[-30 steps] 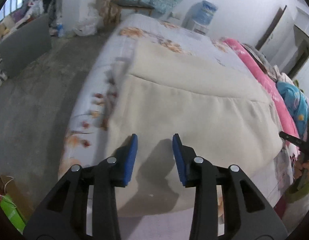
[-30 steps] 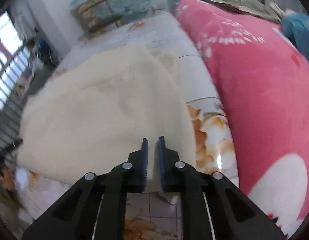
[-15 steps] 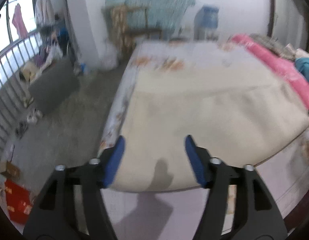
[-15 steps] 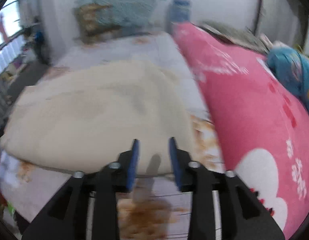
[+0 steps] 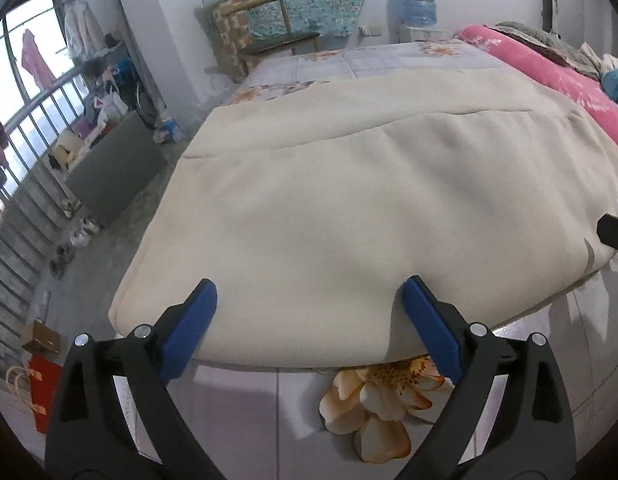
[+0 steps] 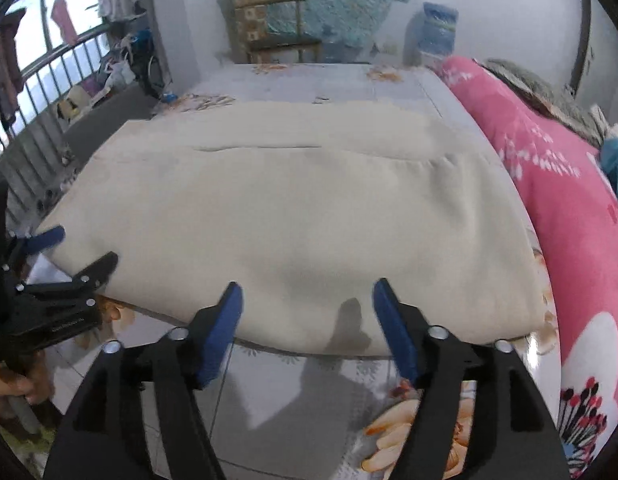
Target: Fold large clothes
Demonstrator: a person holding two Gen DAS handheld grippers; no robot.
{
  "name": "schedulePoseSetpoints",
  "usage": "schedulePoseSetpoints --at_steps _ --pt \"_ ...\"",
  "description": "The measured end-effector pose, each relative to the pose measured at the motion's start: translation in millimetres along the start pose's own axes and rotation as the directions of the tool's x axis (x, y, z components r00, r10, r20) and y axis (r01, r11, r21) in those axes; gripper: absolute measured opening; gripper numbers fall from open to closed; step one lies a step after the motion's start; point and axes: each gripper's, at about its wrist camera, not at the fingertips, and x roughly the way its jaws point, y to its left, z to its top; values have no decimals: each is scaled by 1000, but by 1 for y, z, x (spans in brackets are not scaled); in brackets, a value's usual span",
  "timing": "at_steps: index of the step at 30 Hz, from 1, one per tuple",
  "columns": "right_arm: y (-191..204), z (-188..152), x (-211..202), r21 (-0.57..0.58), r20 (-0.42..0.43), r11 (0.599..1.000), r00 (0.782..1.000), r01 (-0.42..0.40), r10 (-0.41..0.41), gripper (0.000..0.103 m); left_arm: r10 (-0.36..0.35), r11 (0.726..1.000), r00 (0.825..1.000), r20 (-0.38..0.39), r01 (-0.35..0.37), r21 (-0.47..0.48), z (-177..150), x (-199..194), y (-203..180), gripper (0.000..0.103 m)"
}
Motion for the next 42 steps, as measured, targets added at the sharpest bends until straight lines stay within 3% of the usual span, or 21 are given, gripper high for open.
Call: schedulePoseSetpoints --at_steps 2,5,17,25,31,36,42 --pt "1 -5 18 -20 -55 1000 998 23 -24 80 9 1000 1000 1 -9 2 1 0 0 92" --pt "12 -10 16 -46 -39 997 998 56 -58 82 3 1000 1000 -3 -3 -9 -7 -5 2 92" --pt "-4 -10 2 32 -57 999 998 18 -17 83 -4 999 1000 -10 4 -52 -12 -6 7 95" --pt "-10 -18 -11 91 -52 996 999 -10 15 83 -53 991 998 -26 50 -122 -12 -3 16 95" --pt "-4 -25 -28 97 -23 995 1000 -14 16 83 -66 992 998 0 65 -106 -15 -31 8 95" --pt "0 -31 -45 118 5 993 1000 -13 12 89 -41 995 999 18 42 -87 -23 -65 -3 95" --pt "2 -42 -53 133 7 991 999 33 -34 92 -55 990 998 -12 53 -129 -30 -85 -4 95"
